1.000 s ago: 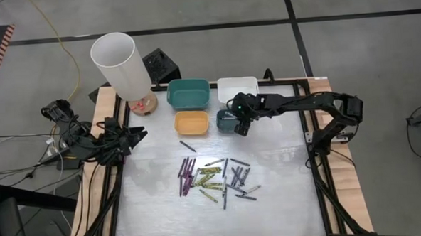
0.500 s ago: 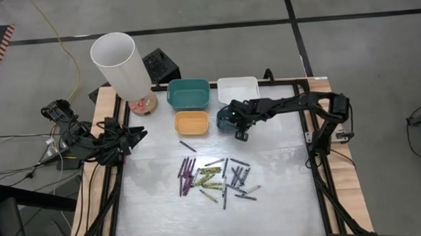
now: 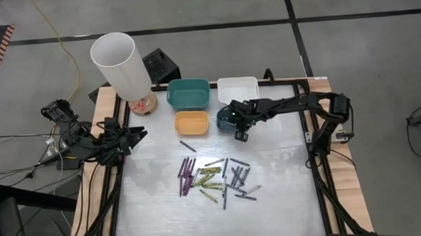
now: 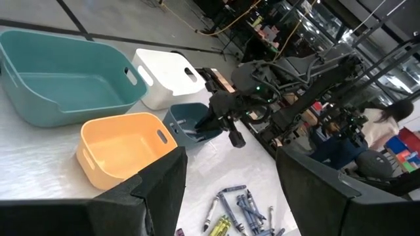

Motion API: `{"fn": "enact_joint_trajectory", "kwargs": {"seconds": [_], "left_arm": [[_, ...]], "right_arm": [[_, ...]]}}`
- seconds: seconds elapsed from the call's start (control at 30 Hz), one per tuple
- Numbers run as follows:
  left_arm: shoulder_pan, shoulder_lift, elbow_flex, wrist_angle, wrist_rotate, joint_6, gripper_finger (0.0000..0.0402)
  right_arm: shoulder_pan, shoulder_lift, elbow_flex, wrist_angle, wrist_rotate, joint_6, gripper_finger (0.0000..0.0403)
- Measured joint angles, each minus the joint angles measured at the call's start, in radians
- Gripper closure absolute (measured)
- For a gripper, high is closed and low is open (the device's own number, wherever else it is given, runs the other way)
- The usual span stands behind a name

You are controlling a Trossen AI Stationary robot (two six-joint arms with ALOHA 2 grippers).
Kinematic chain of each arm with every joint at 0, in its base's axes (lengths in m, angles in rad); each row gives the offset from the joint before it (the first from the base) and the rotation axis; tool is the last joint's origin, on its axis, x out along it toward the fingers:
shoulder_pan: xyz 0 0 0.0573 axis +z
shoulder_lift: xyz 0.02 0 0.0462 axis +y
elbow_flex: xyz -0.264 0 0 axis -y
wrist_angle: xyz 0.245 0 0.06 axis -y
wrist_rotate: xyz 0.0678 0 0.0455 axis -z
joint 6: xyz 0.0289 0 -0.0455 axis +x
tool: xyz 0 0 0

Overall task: Sort crayons
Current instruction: Put the black crayon into the blue bin

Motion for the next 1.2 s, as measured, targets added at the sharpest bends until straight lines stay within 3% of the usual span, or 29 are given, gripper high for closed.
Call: {"fn": "enact_joint_trajectory", "kwargs": {"seconds": [0.23,0.7,1.2], "left_arm": [[0.000,0.000,0.000,0.000,0.000,0.000,0.0176],[0.000,0.000,0.000,-0.007,0.001,0.000,0.0176],[0.000,0.000,0.000,-0.009,0.001,-0.004,0.0176]], "right_arm": [[0.002,-0.005,0.027,-0.021,-0.042,0.007,0.0362],[0.093,-0.124,0.271,-0.199,-0.105,-0.039,0.0362],[0.312,-0.084,0.304,-0.042,-0.101,-0.045,0.0362]]}}
